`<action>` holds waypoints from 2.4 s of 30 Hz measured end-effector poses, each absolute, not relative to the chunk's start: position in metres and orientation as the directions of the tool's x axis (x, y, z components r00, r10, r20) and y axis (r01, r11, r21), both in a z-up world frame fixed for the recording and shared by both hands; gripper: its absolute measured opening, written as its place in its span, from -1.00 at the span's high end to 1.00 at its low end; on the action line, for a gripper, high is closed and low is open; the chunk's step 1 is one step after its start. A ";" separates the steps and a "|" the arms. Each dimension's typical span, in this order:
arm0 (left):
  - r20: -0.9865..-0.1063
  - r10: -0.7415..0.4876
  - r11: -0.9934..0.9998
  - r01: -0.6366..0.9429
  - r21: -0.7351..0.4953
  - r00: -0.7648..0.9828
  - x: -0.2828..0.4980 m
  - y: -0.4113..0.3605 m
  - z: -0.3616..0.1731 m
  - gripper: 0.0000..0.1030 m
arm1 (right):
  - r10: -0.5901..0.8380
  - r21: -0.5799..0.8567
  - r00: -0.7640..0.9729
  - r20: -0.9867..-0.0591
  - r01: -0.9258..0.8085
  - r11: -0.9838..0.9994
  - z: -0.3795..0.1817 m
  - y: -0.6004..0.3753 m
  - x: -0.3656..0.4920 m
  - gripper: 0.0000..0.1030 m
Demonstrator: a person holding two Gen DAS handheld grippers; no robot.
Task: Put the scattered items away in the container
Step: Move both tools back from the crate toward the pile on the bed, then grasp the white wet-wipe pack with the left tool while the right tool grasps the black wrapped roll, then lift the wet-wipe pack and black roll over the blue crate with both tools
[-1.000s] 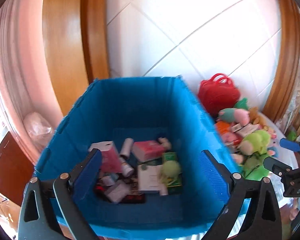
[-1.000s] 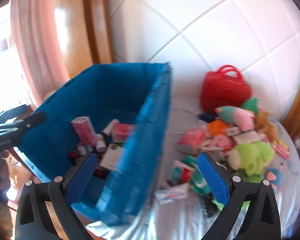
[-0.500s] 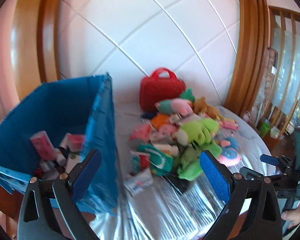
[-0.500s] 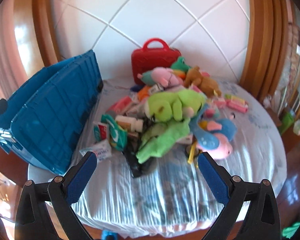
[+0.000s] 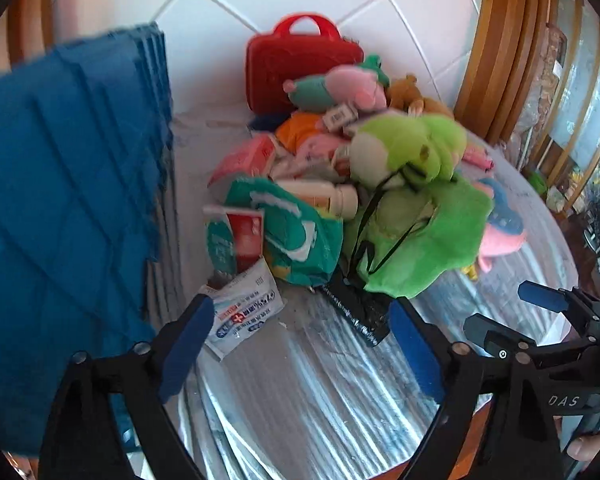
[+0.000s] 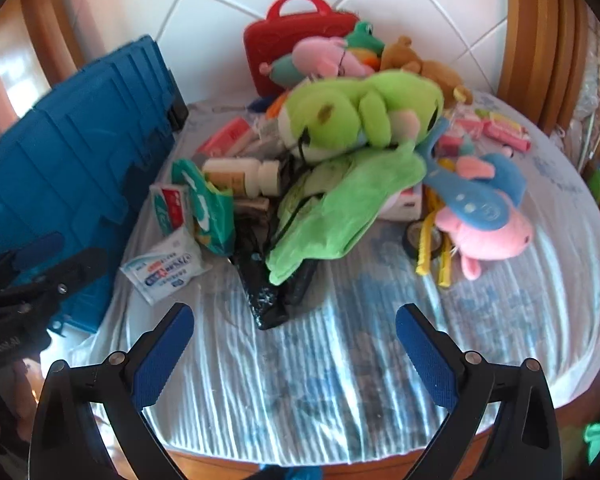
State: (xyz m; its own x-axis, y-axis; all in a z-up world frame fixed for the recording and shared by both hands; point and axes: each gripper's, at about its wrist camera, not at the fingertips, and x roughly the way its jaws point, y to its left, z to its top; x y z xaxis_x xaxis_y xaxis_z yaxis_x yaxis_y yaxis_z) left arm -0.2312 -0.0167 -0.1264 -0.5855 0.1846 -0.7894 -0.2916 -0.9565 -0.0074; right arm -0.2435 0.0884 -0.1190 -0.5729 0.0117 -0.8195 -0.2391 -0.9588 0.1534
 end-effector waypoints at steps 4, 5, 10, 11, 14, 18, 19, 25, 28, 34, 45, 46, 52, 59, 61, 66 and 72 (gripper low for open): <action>-0.835 0.143 -0.952 -0.306 0.031 -0.531 -0.256 -0.018 -0.171 -0.54 | -0.001 0.141 -0.480 -0.878 -0.257 -0.956 -0.161 0.084 -0.266 -0.41; -0.843 0.123 -0.952 -0.302 0.049 -0.524 -0.262 -0.020 -0.180 -0.54 | -0.007 0.144 -0.465 -0.885 -0.259 -0.955 -0.170 0.084 -0.270 -0.41; -0.864 0.022 -0.961 -0.250 0.121 -0.504 -0.291 -0.030 -0.218 -0.55 | -0.053 0.168 -0.415 -0.908 -0.245 -0.955 -0.206 0.078 -0.289 -0.41; -0.865 0.011 -0.961 -0.244 0.129 -0.501 -0.295 -0.031 -0.223 -0.55 | -0.055 0.164 -0.411 -0.910 -0.234 -0.958 -0.211 0.076 -0.295 -0.41; -0.882 -0.019 -0.962 -0.232 0.145 -0.471 -0.304 -0.035 -0.242 -0.55 | -0.057 0.152 -0.401 -0.914 -0.211 -0.966 -0.225 0.073 -0.311 -0.41; -0.881 -0.025 -0.963 -0.223 0.148 -0.473 -0.302 -0.033 -0.253 -0.55 | -0.069 0.145 -0.389 -0.919 -0.171 -0.975 -0.242 0.068 -0.327 -0.33; -0.888 -0.009 -0.969 -0.214 0.121 -0.460 -0.300 -0.034 -0.254 -0.55 | -0.060 0.130 -0.382 -0.922 -0.160 -0.979 -0.246 0.066 -0.329 -0.26; -0.924 0.077 -0.979 -0.205 0.002 -0.375 -0.269 -0.030 -0.269 -0.38 | -0.071 0.125 -0.372 -0.926 -0.125 -0.984 -0.246 0.068 -0.319 0.12; -0.926 0.106 -0.976 -0.216 -0.027 -0.363 -0.248 -0.023 -0.269 -0.34 | -0.090 0.139 -0.356 -0.930 -0.115 -0.984 -0.246 0.078 -0.301 0.14; -0.928 0.134 -0.980 -0.187 -0.071 -0.348 -0.212 -0.022 -0.269 -0.31 | -0.139 0.169 -0.311 -0.940 -0.073 -0.983 -0.246 0.088 -0.264 0.18; -0.938 0.064 -0.981 -0.194 0.003 -0.341 -0.187 -0.021 -0.272 -0.51 | -0.092 0.105 -0.372 -0.924 -0.013 -0.994 -0.233 0.081 -0.270 -0.15; -0.938 0.051 -0.980 -0.199 0.019 -0.343 -0.184 -0.021 -0.273 -0.52 | -0.089 0.099 -0.366 -0.926 -0.009 -0.995 -0.236 0.078 -0.272 -0.14; -0.927 0.025 -0.974 -0.218 0.063 -0.375 -0.174 -0.020 -0.281 -0.89 | -0.041 0.036 -0.356 -0.934 0.020 -0.999 -0.249 0.069 -0.283 -0.21; -0.901 0.045 -0.971 -0.232 0.063 -0.431 -0.155 -0.025 -0.277 -0.45 | -0.017 0.011 -0.401 -0.916 0.018 -1.000 -0.251 0.066 -0.286 -0.40; -0.897 0.054 -0.968 -0.245 0.062 -0.440 -0.148 -0.024 -0.276 -0.19 | -0.002 -0.001 -0.400 -0.916 0.008 -1.000 -0.250 0.067 -0.284 -0.26; -0.897 0.066 -0.975 -0.221 0.035 -0.436 -0.134 -0.029 -0.268 0.07 | 0.004 -0.007 -0.371 -0.929 0.007 -1.000 -0.245 0.065 -0.274 0.33; -0.864 0.050 -0.975 -0.213 0.067 -0.501 -0.111 -0.028 -0.236 0.09 | -0.098 0.116 -0.355 -0.930 -0.029 -0.993 -0.237 0.084 -0.239 0.34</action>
State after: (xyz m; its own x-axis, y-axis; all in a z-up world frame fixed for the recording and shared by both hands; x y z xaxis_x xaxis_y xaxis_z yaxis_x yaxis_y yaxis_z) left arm -0.1107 -0.0276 -0.2360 -0.5007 0.0498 -0.8642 -0.2129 -0.9748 0.0672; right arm -0.2388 0.0843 -0.2371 -0.3554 -0.0982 -0.9295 -0.0291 -0.9928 0.1160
